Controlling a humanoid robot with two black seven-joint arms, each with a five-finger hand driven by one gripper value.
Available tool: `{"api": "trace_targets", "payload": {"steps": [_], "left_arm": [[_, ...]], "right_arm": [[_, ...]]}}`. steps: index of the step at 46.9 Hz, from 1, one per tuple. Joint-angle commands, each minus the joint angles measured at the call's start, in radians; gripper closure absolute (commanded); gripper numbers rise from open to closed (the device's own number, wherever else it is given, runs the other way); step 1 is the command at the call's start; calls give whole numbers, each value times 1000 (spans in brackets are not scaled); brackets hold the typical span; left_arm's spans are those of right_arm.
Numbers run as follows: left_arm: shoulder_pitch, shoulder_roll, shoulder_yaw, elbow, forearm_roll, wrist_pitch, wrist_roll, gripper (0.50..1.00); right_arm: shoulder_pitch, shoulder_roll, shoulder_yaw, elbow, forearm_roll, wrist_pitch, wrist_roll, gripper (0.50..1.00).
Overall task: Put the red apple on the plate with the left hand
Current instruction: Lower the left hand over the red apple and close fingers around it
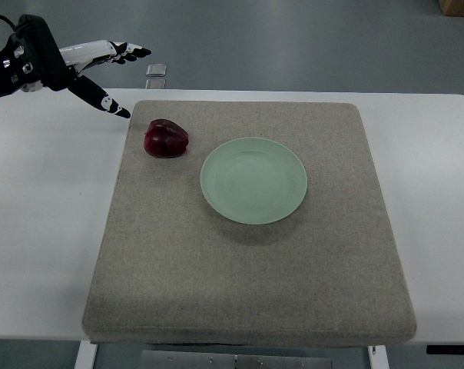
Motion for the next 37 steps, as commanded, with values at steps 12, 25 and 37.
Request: {"api": "trace_targets", "payload": {"steps": [12,25,37], "left_arm": [[-17,-41,75,-7,156,43,-2,508],[-17,-82,125,3,227,39,-2,508],[-5,-128,135,40,233,39,-1,508]], "right_arm": [[0,0,0,0,0,-1,0,536],[0,0,2,0,0,1,0,536],[0,0,0,0,0,1,0,536]]}}
